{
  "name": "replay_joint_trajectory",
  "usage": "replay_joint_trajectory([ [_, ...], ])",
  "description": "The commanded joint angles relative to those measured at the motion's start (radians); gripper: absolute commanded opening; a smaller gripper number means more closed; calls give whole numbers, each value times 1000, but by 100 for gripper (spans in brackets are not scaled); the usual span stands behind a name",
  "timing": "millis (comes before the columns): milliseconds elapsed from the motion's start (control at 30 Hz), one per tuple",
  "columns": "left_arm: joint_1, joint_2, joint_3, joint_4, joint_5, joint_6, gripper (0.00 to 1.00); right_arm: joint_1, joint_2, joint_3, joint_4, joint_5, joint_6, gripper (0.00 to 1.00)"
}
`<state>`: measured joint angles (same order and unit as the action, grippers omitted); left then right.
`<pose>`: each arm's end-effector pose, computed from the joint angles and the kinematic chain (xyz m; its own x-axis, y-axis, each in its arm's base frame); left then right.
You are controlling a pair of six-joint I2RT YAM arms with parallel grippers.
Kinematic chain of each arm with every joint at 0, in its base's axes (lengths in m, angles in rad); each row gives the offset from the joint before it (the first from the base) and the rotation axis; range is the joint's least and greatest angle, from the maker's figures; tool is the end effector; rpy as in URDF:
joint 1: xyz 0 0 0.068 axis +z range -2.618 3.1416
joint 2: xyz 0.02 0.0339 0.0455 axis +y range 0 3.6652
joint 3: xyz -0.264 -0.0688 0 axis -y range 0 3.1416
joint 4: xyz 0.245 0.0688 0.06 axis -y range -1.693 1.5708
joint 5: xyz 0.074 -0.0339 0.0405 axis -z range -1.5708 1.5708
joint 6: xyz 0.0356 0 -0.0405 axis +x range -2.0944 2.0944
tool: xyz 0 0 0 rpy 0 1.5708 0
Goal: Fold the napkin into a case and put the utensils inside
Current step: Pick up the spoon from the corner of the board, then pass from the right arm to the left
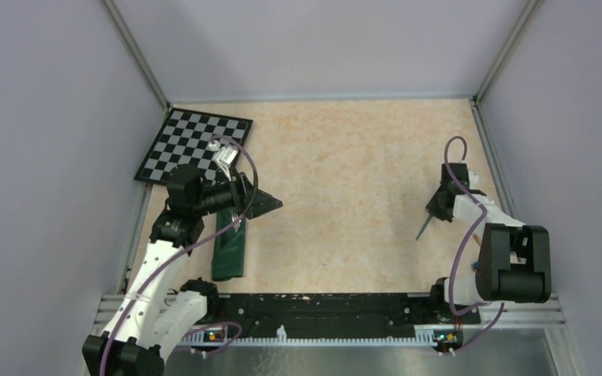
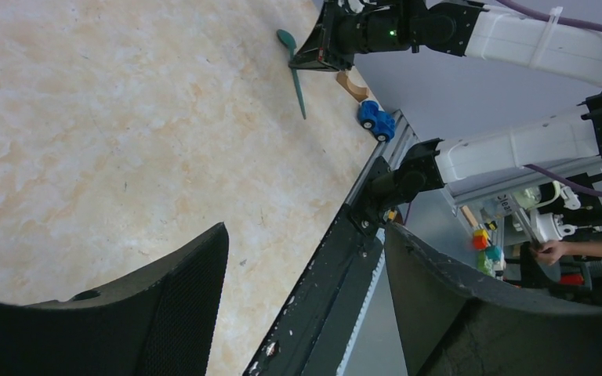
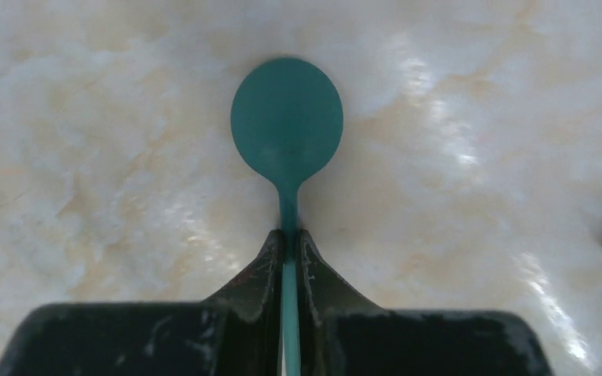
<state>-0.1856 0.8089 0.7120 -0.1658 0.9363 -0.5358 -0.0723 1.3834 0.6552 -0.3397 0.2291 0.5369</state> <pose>0.1709 -0.0613 0.3158 -0.6655 -0.1829 -0.7236 0.6210 0.4020 -0.6729 0.2448 -0.0258 0.1594 -0.6591 0.5472 -0.5159 0.6012 0.7955 0.0755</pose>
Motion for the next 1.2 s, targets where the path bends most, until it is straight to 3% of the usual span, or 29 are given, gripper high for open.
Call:
replay_joint_trajectory([
  [0,-3,19,39,32,30,-28,77,32,-21,-31,106,-313,-75,0],
  [167,-6,26,-50,257,78,-208,78,146,-223,-120,402,-828,-88,0],
  [267,-25,18,-125,448,53,-339,77,304,-237,-139,680,-1054,98,0],
  [333,-56,2,-158,535,-17,-391,77,422,-211,-148,935,-1114,269,0],
  [533,-238,-52,-193,686,-279,-403,75,725,-92,-92,1417,-995,546,0],
  [700,-343,-44,-181,673,-372,-364,69,822,46,-35,1696,-951,719,0],
  [867,-378,-50,-188,656,-418,-364,63,842,100,-10,1781,-923,770,0],
  [1067,-381,-90,-167,581,-496,-344,57,848,84,-11,1718,-907,728,0],
  [1167,-381,-76,-146,554,-491,-334,48,850,86,-13,1724,-906,724,0],
])
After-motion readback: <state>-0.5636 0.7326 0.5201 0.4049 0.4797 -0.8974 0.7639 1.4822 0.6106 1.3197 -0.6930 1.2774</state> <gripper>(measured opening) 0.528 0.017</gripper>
